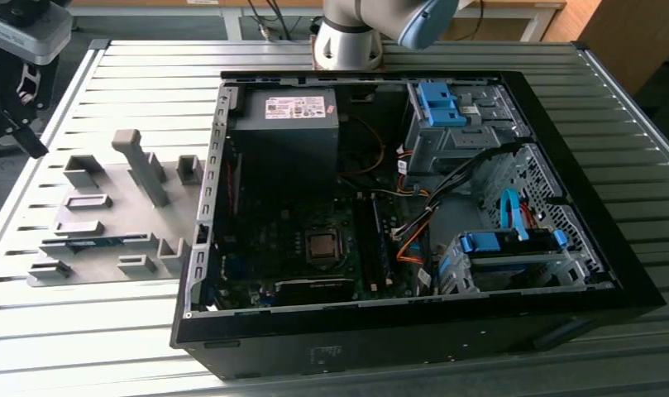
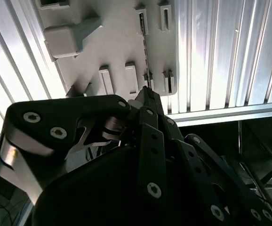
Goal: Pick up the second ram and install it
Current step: 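Pick up the second ram and move it above second insertion slot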
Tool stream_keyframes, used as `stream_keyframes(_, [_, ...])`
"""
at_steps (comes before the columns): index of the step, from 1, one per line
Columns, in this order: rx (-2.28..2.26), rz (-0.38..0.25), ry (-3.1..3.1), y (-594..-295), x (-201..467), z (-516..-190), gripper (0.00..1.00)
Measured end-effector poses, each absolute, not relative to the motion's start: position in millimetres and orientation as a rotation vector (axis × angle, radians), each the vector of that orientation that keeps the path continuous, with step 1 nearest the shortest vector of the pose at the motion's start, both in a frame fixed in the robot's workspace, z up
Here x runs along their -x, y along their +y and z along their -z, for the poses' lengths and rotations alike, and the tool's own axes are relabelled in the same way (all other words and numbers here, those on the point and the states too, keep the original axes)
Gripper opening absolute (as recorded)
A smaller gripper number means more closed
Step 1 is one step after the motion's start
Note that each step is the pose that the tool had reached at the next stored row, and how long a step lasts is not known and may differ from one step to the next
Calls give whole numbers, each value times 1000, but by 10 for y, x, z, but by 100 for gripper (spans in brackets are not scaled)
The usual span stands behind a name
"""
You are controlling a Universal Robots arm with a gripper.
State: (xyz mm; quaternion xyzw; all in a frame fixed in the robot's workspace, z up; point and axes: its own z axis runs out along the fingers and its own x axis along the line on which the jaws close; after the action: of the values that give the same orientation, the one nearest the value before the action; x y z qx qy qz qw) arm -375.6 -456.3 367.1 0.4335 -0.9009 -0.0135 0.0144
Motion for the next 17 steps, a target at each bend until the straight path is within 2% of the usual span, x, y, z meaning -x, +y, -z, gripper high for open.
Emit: stream_keyframes(17, [-1666,37,-2626,-4563,3757,-3653,11])
